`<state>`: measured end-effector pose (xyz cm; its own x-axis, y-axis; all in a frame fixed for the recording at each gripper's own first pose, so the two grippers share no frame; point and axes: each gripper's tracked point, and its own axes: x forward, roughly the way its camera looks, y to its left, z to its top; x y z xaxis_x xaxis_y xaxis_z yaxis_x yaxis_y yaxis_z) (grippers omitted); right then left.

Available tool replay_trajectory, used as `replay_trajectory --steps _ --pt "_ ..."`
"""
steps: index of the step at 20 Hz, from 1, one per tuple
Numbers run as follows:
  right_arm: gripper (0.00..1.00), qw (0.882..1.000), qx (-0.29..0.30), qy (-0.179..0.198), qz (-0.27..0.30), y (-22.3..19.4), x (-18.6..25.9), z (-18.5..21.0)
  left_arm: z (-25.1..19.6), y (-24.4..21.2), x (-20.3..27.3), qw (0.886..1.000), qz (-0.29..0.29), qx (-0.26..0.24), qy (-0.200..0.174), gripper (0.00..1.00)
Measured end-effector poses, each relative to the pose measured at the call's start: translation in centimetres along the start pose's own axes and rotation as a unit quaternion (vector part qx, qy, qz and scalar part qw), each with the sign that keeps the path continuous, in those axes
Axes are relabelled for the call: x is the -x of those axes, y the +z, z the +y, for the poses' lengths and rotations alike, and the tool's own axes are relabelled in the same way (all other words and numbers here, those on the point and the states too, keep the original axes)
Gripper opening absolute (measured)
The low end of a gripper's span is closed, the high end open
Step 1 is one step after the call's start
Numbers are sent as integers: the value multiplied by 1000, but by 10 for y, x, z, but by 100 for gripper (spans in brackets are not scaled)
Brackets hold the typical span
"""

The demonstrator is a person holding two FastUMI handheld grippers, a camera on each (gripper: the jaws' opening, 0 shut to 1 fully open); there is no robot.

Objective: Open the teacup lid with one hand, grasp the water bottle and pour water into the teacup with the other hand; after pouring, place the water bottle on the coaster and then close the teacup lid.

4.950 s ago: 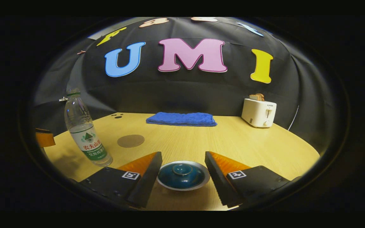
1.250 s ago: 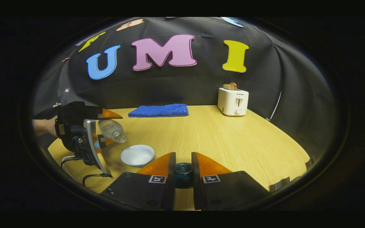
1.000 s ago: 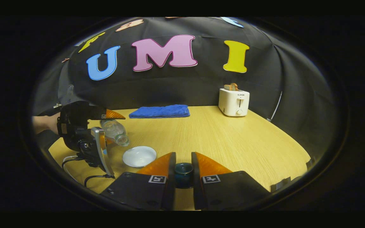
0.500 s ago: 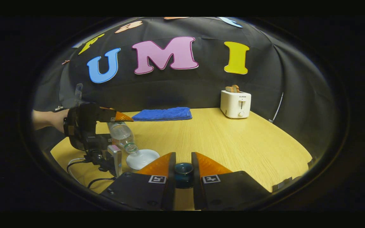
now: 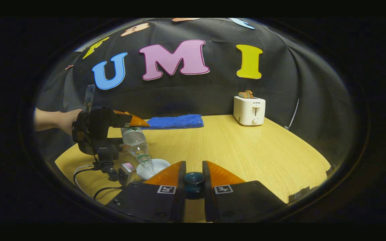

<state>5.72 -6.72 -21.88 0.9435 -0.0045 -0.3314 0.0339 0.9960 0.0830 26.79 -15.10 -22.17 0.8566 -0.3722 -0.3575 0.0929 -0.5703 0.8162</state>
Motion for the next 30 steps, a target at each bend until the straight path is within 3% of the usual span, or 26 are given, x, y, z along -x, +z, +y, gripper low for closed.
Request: replay_trajectory --steps 4,10,11,13,14,16,17,19,20,21,22,24,30 --pt "22 1000 -9 2 1 3 -1 2 10 1 -6 999 -5 -34 8 78" --pt "26 1000 -4 13 -4 7 -3 6 22 -1 -3 996 -11 -88 15 78" --pt "22 1000 -6 14 -2 6 -5 6 25 -3 -4 995 -11 -98 19 78" --pt "27 1000 -14 18 1 5 -7 8 35 -3 -1 992 -12 -120 39 77" --pt "22 1000 -18 18 0 6 -7 10 44 -3 2 990 -11 -126 55 78" --pt "26 1000 -25 17 -3 7 -5 12 61 -8 11 989 -9 -131 66 78" --pt "22 999 -27 17 -2 7 -5 12 62 -9 11 988 -8 -138 68 78" --pt "26 999 -26 18 0 7 -3 13 67 -8 10 986 -8 -149 70 78" --pt "22 1000 -24 15 -1 8 -2 11 69 -7 10 986 -8 -152 73 78" --pt "26 1000 -25 13 -3 9 -2 8 70 -6 12 985 -11 -151 78 77" --pt "22 1000 -27 11 -4 10 -1 6 71 -4 14 985 -14 -151 83 78" --pt "26 999 -31 8 -2 9 1 3 75 -1 15 983 -17 -158 92 77" --pt "22 1000 -23 4 -5 10 5 2 77 0 18 983 -7 -166 81 78"
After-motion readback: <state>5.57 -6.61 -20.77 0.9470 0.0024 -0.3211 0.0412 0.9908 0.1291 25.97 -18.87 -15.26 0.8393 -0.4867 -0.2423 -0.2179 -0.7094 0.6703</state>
